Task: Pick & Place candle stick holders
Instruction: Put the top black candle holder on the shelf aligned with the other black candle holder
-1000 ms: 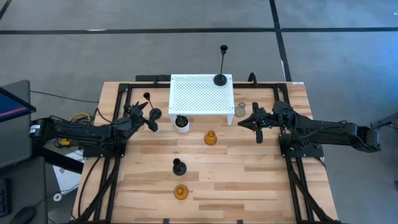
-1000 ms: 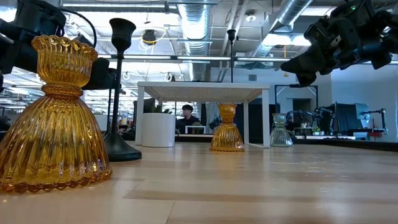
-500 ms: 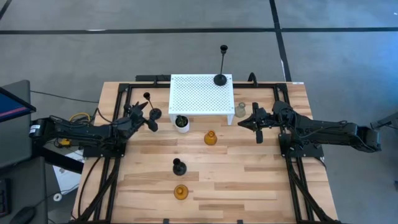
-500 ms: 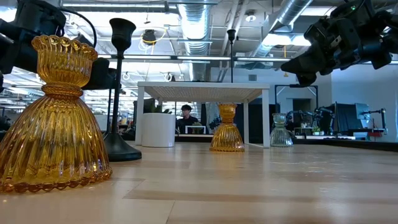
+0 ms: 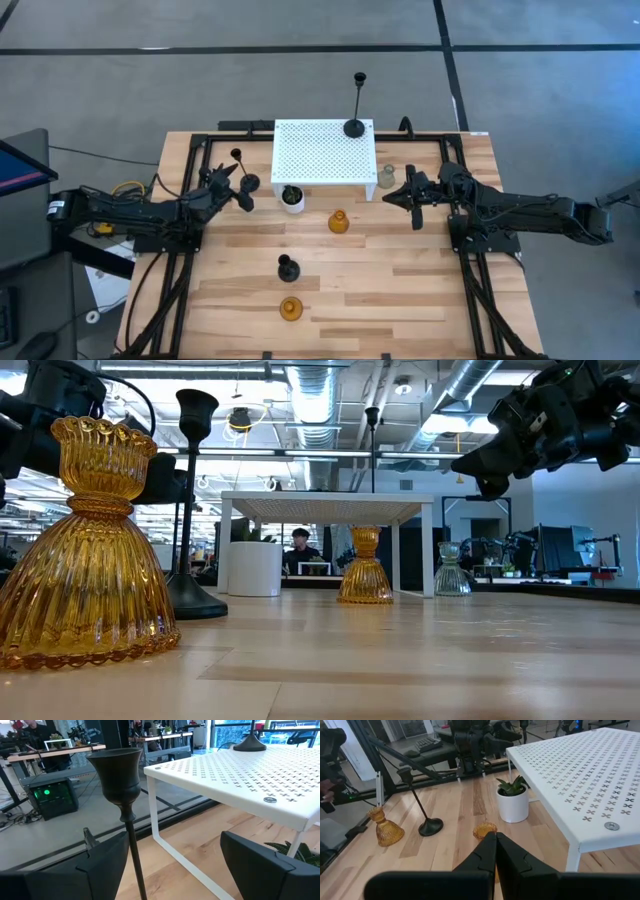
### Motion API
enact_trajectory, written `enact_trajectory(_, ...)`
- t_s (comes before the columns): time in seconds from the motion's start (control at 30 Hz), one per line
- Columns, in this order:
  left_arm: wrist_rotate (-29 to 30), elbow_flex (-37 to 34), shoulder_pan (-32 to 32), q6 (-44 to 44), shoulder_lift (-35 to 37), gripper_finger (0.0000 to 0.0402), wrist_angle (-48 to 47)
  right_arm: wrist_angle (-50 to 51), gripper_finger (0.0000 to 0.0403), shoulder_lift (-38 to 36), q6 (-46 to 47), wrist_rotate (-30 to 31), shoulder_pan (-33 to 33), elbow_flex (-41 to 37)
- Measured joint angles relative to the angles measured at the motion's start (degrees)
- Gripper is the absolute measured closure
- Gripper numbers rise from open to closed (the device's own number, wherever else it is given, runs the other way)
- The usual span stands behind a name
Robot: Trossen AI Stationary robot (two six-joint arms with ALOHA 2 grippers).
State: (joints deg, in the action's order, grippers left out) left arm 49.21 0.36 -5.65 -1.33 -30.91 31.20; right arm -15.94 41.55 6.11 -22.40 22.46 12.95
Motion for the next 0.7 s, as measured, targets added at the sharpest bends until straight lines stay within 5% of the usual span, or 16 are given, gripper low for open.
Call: enact_trajectory(0.7,2.4,0.0,-0.6,-3.6,0.0,0.0087,0.4,0.6,0.0403,0.0,-2.5,0.0,0.0,0.0)
